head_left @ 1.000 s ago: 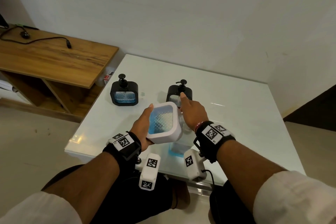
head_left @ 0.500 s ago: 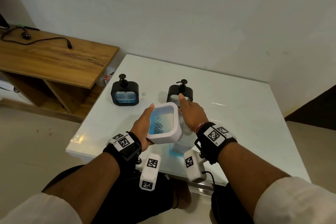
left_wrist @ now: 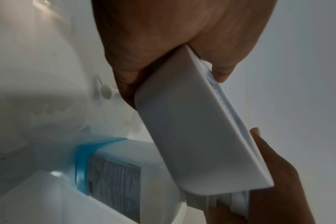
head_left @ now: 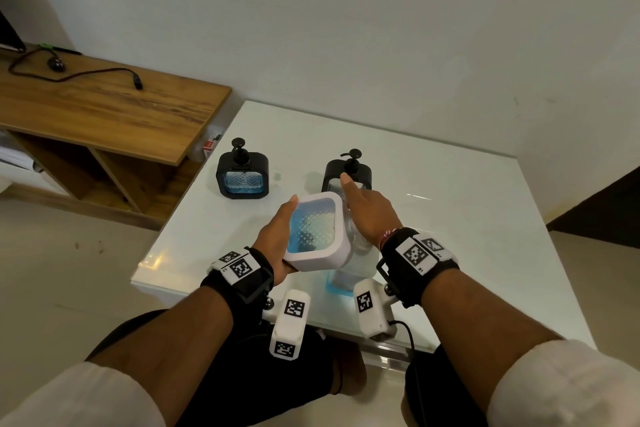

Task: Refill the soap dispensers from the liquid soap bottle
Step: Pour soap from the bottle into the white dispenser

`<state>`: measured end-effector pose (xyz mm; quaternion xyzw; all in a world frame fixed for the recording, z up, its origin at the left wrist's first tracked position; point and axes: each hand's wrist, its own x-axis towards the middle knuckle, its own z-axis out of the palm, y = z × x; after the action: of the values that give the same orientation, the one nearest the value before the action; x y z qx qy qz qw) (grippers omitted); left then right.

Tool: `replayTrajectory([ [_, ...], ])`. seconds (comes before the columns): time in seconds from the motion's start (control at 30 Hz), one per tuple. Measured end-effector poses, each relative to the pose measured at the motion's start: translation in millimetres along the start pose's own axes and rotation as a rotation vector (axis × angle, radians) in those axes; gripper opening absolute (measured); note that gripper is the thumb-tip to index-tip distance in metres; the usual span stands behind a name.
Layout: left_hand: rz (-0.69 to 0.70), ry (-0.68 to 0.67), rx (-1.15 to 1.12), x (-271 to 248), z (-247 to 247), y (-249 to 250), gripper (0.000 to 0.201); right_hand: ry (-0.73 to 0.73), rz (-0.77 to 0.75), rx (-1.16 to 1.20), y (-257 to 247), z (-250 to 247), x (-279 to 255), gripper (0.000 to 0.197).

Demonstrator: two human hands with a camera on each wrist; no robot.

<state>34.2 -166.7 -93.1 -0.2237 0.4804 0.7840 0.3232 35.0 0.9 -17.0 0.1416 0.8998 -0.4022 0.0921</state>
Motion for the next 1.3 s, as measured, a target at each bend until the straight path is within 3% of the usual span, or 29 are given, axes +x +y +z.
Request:
replayTrajectory([
  [0.17, 0.009, 0.010, 0.013, 1.8, 0.7, 1.5, 0.050, -0.046, 0.051, -0.011, 3.9, 2.9, 2.7, 0.070],
  [0.27, 0.014, -0.002, -0.008, 1.7, 1.1, -0.3, 0.037, -0.023, 0.032, -0.005, 6.8, 2.5, 3.5, 0.063],
  [0.4, -0.002, -0.022, -0.014, 3.9, -2.8, -1.8, 0.054, 0.007, 0.001, 0.058, 1.7, 3.9, 1.0, 0.052],
  [0.67, 0.007, -0.003, 0.004, 12.1, -5.6, -2.0, 0.055, -0.043, 0.061, 0.024, 9.1, 4.6, 9.1, 0.059],
  [0.87, 0.000, -0.061, -0.038, 14.3, -8.3, -2.9, 0.067, 0.008, 0.002, 0.037, 2.0, 2.6, 6.7, 0.055],
  [1.07, 0.000, -0.074, -0.037, 20.5, -10.3, -2.8, 0.064, -0.049, 0.097, 0.043, 6.0, 4.6, 9.1, 0.070],
  [1.3, 0.008, -0.075, -0.039, 20.3, -11.8, -4.5, 0.063, -0.019, 0.055, 0.070, 0.1, 5.4, 5.6, 0.051],
])
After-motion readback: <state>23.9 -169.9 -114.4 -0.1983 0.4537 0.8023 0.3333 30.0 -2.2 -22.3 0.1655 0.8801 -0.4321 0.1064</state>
